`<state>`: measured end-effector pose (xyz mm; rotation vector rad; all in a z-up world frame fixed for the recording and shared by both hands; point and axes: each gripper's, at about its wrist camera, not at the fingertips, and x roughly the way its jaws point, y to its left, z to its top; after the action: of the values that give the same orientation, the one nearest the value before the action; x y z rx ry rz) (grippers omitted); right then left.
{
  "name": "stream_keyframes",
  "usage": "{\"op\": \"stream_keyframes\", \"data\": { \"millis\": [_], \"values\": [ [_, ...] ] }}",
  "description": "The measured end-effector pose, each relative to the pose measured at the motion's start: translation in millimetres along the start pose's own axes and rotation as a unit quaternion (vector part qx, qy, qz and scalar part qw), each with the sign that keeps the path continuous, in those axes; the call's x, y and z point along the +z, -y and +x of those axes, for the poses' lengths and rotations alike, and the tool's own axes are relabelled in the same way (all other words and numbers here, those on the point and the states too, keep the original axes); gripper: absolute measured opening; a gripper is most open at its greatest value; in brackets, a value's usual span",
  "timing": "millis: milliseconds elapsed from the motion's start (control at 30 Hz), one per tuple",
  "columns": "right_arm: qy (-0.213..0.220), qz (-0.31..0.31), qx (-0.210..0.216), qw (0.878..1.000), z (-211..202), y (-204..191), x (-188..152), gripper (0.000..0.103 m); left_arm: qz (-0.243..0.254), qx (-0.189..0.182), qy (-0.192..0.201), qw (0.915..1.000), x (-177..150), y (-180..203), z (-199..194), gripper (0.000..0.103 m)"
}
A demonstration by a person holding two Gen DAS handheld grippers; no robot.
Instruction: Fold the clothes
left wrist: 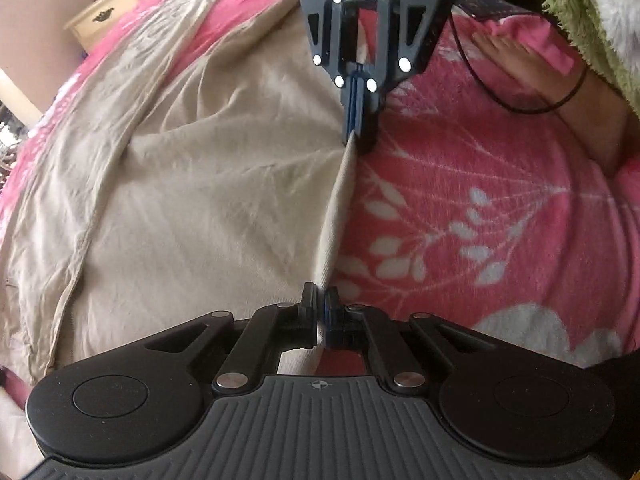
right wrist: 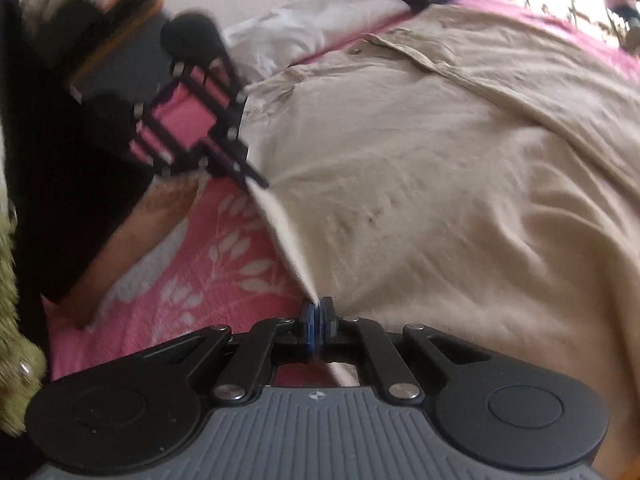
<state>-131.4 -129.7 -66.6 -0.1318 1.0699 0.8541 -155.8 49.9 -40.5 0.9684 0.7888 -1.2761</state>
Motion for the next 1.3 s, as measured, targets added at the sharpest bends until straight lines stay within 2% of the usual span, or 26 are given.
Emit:
{"op": "stream_keyframes", "data": {
  "millis": [200, 267, 300, 333, 433, 500, 567, 600, 667, 700, 733, 800, 867, 1000, 1100, 1300],
  "values": [
    [0.005, 0.076, 0.021, 0.997, -0.8, 16.3, -3.6, 0.005, -0.054, -0.023, -0.003, 0.9983, -0.5, -13.4, -1.9, 0.011],
    [0.000, 0.108, 0.017, 0.994, -8.0, 17.2, 0.3, 0.016, -0.068, -0.032, 0.003, 0.9972, 1.3, -16.4, -8.5, 0.025],
    [-0.006, 0.123, 0.017, 0.992, -13.3, 17.9, 2.0, 0.033, -0.078, -0.037, 0.005, 0.9963, 2.2, -19.2, -11.7, 0.025],
    [-0.006, 0.134, 0.015, 0.991, -21.6, 18.0, 2.9, 0.043, -0.090, -0.043, 0.006, 0.9950, 2.3, -23.2, -14.9, 0.026],
    [0.017, 0.136, -0.015, 0.990, -63.0, 17.5, -1.6, 0.049, -0.122, -0.060, 0.007, 0.9907, 2.0, -35.1, -23.9, 0.026],
    [0.025, 0.151, -0.056, 0.987, -94.8, 27.0, -5.3, 0.049, -0.138, -0.067, 0.013, 0.9881, 2.7, -42.9, -28.9, 0.027],
    [0.027, 0.167, -0.120, 0.978, -124.5, 42.4, -8.6, 0.049, -0.150, -0.066, 0.021, 0.9862, 6.0, -51.0, -31.0, 0.027],
    [0.024, 0.177, -0.160, 0.971, -137.9, 51.1, -10.3, 0.049, -0.153, -0.064, 0.025, 0.9858, 8.6, -54.2, -31.1, 0.027],
    [-0.001, 0.202, -0.251, 0.947, -163.2, 72.1, -12.9, 0.049, -0.151, -0.057, 0.032, 0.9864, 15.6, -58.8, -28.5, 0.027],
    [-0.019, 0.218, -0.281, 0.934, -172.9, 84.0, -15.4, 0.049, -0.145, -0.052, 0.035, 0.9874, 20.1, -59.9, -25.3, 0.027],
    [-0.036, 0.233, -0.305, 0.923, -181.8, 96.1, -17.1, 0.049, -0.137, -0.049, 0.039, 0.9886, 24.3, -59.6, -22.1, 0.027],
    [-0.066, 0.255, -0.318, 0.911, -194.7, 120.8, -16.8, 0.048, -0.117, -0.043, 0.047, 0.9911, 32.9, -56.9, -14.2, 0.027],
    [-0.084, 0.241, -0.320, 0.912, -203.2, 140.6, -17.7, 0.048, -0.102, -0.037, 0.054, 0.9927, 41.4, -53.4, -1.6, 0.027],
    [-0.138, 0.186, -0.293, 0.928, -192.6, 170.7, -32.5, 0.048, -0.092, -0.027, 0.067, 0.9932, 55.3, -48.7, 21.0, 0.027],
    [-0.196, 0.197, -0.255, 0.926, -170.6, 190.5, -59.5, 0.046, -0.092, -0.029, 0.067, 0.9931, 57.6, -44.1, 28.0, 0.027],
    [-0.208, 0.220, -0.216, 0.928, -163.7, 198.2, -94.7, 0.045, -0.049, -0.008, 0.059, 0.9970, 53.4, -25.1, 35.5, 0.027]
  ]
}}
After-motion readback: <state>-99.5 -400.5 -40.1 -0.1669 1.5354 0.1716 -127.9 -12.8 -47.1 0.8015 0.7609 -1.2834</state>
